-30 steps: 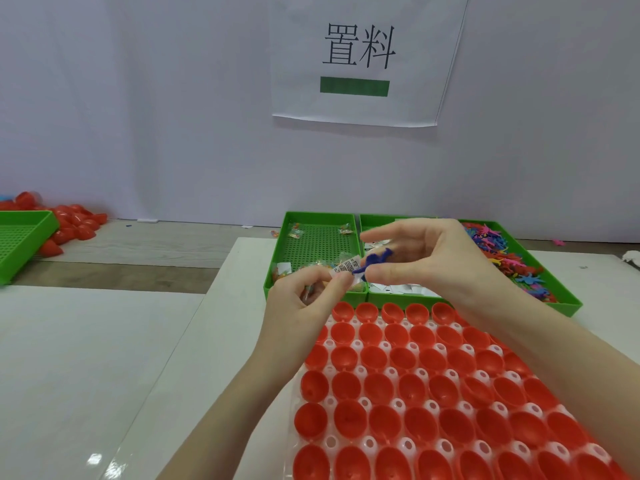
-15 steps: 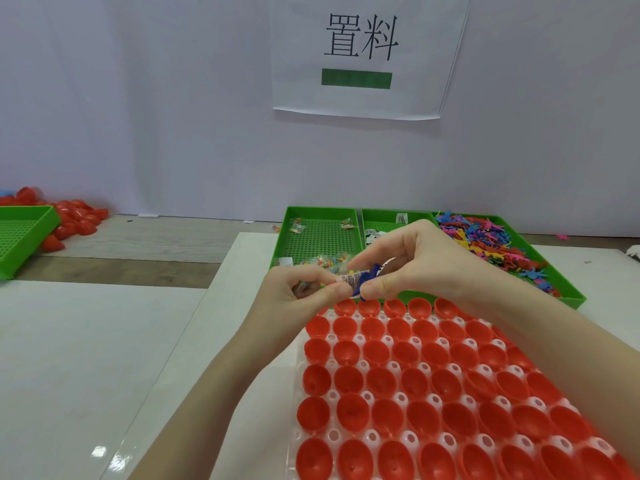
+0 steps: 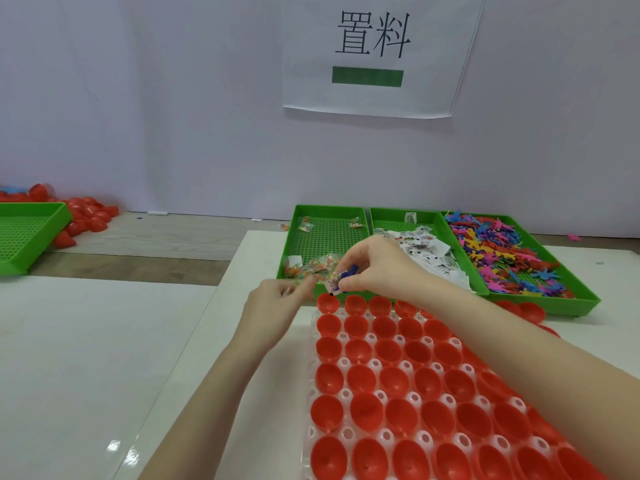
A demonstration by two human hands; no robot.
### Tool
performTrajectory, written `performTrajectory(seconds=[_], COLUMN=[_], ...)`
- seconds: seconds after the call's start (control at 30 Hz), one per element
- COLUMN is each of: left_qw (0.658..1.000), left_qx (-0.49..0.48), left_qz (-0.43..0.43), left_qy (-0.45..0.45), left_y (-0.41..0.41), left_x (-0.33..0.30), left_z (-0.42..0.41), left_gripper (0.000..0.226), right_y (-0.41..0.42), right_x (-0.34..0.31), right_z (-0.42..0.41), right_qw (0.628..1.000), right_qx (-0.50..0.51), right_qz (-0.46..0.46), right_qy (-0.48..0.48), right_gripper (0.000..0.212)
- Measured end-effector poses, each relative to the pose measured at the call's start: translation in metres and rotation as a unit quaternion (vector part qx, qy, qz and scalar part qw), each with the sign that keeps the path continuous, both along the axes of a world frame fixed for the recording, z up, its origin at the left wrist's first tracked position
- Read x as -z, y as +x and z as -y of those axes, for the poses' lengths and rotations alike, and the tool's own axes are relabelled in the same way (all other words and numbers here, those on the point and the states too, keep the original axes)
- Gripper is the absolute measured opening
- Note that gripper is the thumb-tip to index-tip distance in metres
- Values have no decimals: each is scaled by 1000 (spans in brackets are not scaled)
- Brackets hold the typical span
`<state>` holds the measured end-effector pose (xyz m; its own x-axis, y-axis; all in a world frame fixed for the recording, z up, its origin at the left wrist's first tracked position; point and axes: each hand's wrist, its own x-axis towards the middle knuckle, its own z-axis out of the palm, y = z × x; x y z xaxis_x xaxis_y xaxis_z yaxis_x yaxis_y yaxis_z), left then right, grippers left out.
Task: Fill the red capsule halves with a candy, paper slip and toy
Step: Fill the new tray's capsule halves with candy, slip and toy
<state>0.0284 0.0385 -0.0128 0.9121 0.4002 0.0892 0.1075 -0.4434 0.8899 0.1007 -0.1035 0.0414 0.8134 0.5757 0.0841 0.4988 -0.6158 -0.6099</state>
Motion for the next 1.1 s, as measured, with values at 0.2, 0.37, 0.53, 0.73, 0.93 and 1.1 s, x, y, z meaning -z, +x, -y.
performTrajectory(seconds=[0.2, 0.37, 0.53, 0.73, 0.93, 1.1], left_qw=[995, 999, 998, 996, 996, 996], left_qx=[31, 31, 55, 72, 75, 68], left_qz=[-66, -38, -23, -27, -24, -20], left_qy=[67, 18, -35, -55, -49, -58], left_y=[6, 6, 6, 7, 9, 10], left_x=[18, 21, 24, 27, 29, 31], left_z=[5, 10, 10, 9, 10, 10], left_gripper=[34, 26, 23, 30, 18, 17], right_y=[3, 4, 2, 4, 3, -4], right_x=[19, 24, 26, 26, 29, 30], right_z=[-8, -13, -14, -12, -12, -16], right_qw=[998, 995, 994, 990, 984, 952], right_qx=[-12, -21, -26, -65, -65, -63], right_qz=[39, 51, 87, 87, 100, 225], right_qy=[-54, -80, -57, -94, -132, -198], right_gripper=[12, 14, 29, 19, 33, 15])
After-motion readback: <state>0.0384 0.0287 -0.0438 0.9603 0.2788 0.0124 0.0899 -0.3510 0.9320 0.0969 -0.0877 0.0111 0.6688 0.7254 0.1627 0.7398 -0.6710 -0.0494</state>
